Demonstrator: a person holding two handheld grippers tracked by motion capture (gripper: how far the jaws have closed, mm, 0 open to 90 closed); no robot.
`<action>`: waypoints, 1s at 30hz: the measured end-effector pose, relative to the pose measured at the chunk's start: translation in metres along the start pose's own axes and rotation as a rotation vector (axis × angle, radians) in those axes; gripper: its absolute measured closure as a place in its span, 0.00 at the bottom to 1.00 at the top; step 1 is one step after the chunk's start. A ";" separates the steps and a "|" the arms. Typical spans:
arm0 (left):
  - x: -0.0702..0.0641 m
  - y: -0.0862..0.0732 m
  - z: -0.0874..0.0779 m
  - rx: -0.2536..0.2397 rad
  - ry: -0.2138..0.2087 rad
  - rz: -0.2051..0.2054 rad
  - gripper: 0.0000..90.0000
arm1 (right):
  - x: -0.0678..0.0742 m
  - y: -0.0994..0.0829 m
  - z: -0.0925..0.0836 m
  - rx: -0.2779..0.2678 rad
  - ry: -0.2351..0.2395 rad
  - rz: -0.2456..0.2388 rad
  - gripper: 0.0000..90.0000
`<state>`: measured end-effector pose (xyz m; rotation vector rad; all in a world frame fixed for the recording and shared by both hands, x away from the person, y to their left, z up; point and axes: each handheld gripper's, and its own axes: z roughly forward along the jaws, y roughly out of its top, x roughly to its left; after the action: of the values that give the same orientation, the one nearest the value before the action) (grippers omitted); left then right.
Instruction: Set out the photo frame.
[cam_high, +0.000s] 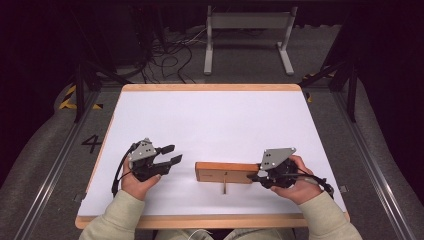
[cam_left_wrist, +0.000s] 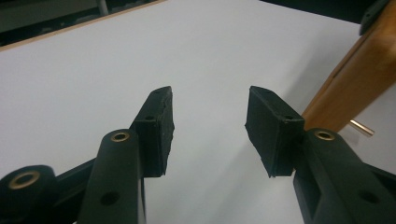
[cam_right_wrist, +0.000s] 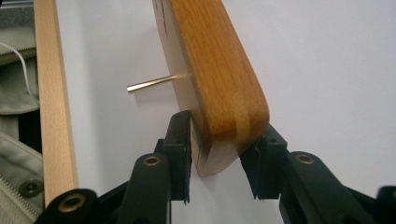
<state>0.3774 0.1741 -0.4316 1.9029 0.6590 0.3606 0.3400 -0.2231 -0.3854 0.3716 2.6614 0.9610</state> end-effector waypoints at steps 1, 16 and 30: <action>0.001 -0.001 0.001 0.006 0.002 0.000 0.57 | 0.002 0.000 -0.001 0.003 -0.005 -0.017 0.74; 0.006 -0.003 0.010 0.050 0.003 -0.024 0.56 | 0.017 -0.006 0.005 0.092 0.042 -0.044 0.58; 0.006 -0.004 0.012 0.065 0.012 -0.033 0.56 | 0.007 -0.023 0.017 0.245 0.125 0.050 0.91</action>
<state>0.3874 0.1700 -0.4404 1.9501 0.7170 0.3335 0.3361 -0.2274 -0.4143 0.4460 2.9061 0.6925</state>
